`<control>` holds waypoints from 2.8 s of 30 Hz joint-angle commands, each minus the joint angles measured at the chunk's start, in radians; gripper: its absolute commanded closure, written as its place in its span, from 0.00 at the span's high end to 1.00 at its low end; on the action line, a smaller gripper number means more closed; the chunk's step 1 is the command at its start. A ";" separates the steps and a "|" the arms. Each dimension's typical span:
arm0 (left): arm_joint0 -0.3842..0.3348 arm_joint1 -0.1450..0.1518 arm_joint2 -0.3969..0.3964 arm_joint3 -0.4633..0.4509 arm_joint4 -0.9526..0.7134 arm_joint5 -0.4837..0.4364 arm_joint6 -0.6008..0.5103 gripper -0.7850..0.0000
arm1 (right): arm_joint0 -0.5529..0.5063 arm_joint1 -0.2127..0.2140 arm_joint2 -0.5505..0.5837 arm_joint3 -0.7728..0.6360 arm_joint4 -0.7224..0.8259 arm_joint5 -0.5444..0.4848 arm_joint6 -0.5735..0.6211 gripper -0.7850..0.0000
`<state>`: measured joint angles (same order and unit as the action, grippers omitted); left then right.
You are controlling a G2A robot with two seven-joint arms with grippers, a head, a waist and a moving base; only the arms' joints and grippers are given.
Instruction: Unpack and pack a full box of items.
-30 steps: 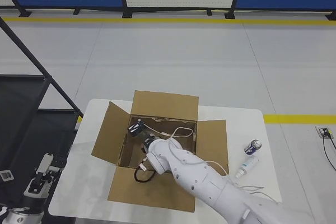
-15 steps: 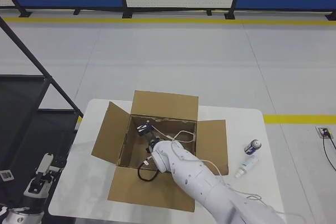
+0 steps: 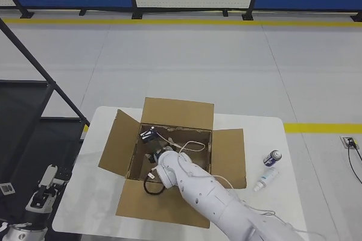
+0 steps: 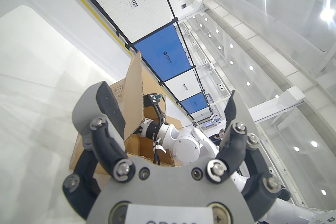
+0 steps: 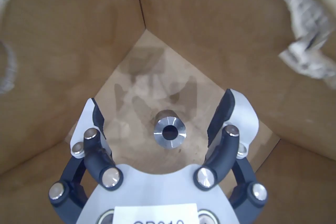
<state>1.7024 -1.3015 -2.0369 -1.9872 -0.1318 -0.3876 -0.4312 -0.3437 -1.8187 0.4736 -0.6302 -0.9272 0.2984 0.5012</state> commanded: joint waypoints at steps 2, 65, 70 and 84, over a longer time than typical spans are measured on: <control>0.000 0.000 0.000 0.000 0.000 0.000 0.000 1.00 | -0.037 0.035 0.027 -0.141 -0.072 0.063 0.025 1.00; 0.000 0.000 0.000 0.000 0.000 0.000 0.000 1.00 | -0.763 0.355 1.057 -0.962 -0.635 0.242 0.683 0.52; 0.000 0.000 0.000 0.000 0.000 0.000 0.000 1.00 | -0.751 0.349 1.063 -0.925 -0.601 0.280 0.636 0.55; 0.000 0.000 0.000 0.000 0.000 0.000 0.000 1.00 | -0.703 0.338 1.049 -0.849 -0.545 0.314 0.589 0.60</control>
<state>1.7024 -1.3015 -2.0369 -1.9872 -0.1318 -0.3876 -0.4312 -1.0525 -1.4802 1.5233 -1.4892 -1.4758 0.6121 1.0922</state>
